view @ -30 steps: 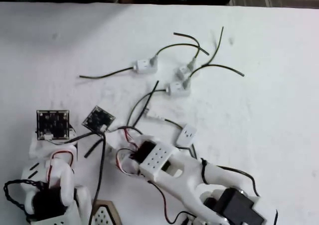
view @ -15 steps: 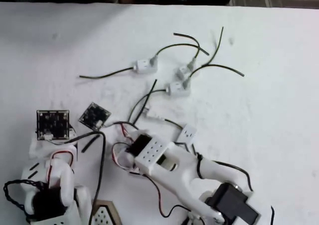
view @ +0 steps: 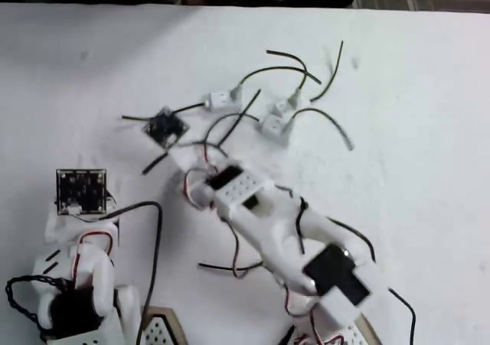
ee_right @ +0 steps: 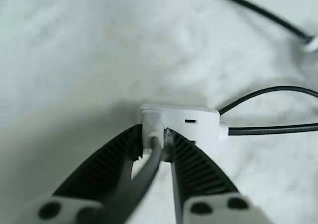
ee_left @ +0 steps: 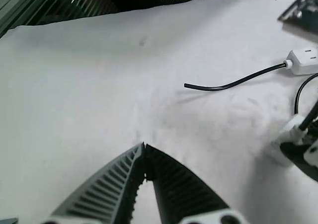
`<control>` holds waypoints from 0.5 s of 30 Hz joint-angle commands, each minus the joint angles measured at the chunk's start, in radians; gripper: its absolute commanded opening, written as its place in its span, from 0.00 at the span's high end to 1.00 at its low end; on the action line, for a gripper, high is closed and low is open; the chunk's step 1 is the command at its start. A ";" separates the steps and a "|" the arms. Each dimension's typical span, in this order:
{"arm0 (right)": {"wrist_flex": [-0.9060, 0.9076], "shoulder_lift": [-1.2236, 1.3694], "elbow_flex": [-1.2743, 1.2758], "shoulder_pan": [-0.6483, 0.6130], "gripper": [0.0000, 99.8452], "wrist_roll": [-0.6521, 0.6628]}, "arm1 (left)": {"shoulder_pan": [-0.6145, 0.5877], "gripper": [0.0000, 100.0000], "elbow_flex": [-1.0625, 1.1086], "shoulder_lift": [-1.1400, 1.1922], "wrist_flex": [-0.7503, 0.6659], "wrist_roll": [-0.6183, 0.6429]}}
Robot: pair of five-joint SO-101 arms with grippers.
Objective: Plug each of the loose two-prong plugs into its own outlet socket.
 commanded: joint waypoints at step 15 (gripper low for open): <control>0.286 -0.093 -0.299 0.010 0.81 0.041 | -0.010 0.98 0.020 -0.004 -0.023 0.008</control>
